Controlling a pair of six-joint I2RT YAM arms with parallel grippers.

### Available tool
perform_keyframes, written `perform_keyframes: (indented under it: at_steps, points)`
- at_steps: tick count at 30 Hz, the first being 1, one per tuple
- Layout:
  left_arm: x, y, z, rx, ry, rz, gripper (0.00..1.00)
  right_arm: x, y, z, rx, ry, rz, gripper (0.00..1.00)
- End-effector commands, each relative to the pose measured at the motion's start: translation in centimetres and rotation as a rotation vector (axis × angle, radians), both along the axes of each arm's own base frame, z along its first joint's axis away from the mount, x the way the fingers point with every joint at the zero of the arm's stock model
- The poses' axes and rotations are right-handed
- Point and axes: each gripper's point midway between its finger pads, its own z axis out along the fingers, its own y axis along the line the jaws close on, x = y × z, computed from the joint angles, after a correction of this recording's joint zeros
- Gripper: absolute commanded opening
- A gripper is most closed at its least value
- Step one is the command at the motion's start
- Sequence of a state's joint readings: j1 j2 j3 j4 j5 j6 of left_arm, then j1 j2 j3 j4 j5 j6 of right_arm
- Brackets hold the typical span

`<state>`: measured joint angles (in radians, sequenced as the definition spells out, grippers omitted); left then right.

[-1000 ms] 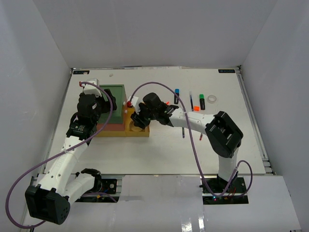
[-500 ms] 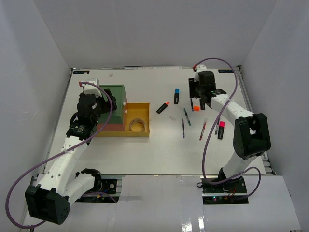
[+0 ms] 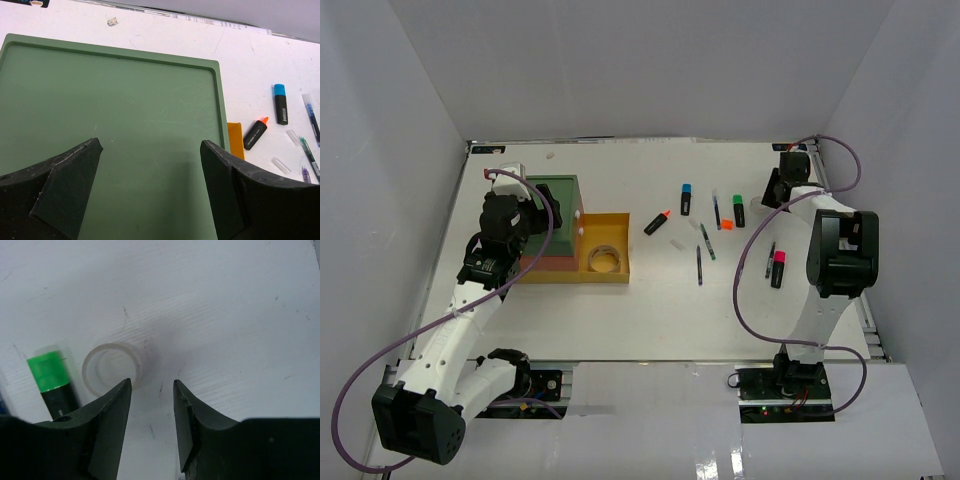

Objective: Sort the stationery into containers
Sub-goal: Pick up the stationery from the center of the board.

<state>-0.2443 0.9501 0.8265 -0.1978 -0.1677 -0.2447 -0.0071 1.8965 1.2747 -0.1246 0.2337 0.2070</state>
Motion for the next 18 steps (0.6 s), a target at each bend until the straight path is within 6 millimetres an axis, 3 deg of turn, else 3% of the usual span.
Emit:
perform_keyframes:
  at_steps: [1, 4, 11, 18]
  points:
    - [-0.9, -0.2, -1.6, -0.002, 0.067, -0.015, 0.92, 2.4, -1.0, 1.6, 0.038, -0.065, -0.054, 0.45]
    - [-1.0, -0.2, -1.5, -0.003, 0.066, -0.015, 0.92, 3.1, -0.9, 0.1, 0.056, -0.043, -0.051, 0.43]
    - [-1.0, -0.3, -1.4, -0.005, 0.063, -0.021, 0.92, 4.1, 0.1, -1.2, 0.099, -0.037, -0.007, 0.39]
    - [-1.0, -0.3, -1.5, -0.005, 0.065, -0.021, 0.92, 3.9, 0.5, -0.5, 0.106, -0.077, 0.021, 0.39]
